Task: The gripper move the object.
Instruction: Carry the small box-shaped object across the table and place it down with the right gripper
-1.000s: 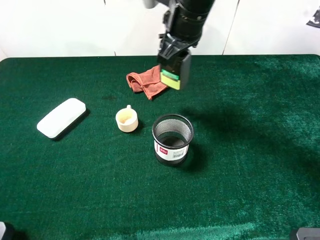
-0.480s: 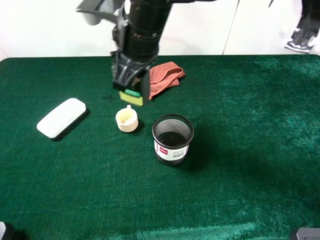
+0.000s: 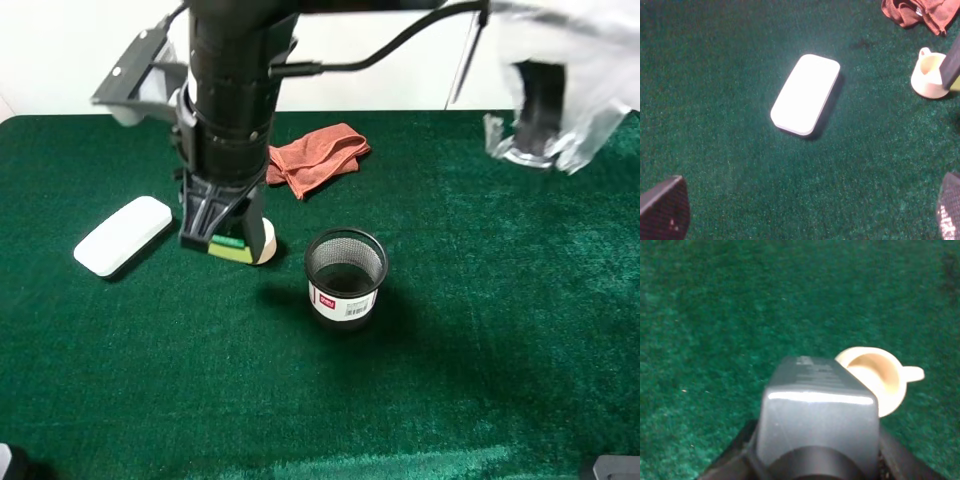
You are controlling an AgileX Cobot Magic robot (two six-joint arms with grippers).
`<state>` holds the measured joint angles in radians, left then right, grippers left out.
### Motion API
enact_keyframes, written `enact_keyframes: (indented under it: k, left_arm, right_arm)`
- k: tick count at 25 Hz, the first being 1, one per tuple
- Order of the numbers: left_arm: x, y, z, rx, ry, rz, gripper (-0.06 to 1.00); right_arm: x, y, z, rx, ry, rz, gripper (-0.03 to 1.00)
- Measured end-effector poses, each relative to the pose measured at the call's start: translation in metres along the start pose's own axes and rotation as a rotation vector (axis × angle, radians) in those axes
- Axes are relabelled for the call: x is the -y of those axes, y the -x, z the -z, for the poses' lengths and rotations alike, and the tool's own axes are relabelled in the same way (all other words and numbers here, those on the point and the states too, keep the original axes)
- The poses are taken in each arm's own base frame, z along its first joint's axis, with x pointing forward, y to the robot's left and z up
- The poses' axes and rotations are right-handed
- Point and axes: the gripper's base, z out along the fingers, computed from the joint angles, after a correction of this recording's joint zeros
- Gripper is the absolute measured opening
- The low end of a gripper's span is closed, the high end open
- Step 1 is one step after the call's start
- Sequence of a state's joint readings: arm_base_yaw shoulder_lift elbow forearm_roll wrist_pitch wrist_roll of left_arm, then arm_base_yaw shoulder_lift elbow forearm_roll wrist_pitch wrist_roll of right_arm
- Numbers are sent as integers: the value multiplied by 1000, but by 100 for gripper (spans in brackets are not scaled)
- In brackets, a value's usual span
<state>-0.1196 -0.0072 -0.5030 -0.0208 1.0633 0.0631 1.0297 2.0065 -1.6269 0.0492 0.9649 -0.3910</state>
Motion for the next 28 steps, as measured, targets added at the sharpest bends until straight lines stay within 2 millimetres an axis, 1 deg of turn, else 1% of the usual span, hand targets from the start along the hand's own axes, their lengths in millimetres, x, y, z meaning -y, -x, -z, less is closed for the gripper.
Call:
enact_keyframes:
  k: [2, 6, 10, 14, 18, 23, 28]
  left_arm:
    - [0, 0, 0, 0, 0, 0, 99]
    - [0, 0, 0, 0, 0, 0, 99]
    - [0, 0, 0, 0, 0, 0, 99]
    - [0, 0, 0, 0, 0, 0, 99]
    - [0, 0, 0, 0, 0, 0, 99]
    - [0, 0, 0, 0, 0, 0, 99]
    - [0, 0, 0, 0, 0, 0, 99]
  right_arm:
    - [-4, 1, -9, -11, 16, 0, 30]
    - [-9, 0, -34, -52, 45, 0, 30]
    - [-12, 0, -50, -66, 56, 2, 30]
    - [-17, 0, -58, -79, 64, 10, 30]
    - [-22, 2, -61, -74, 65, 21, 30]
    - [-22, 1, -71, -83, 68, 21, 30]
    - [-22, 1, -73, -86, 69, 16, 30]
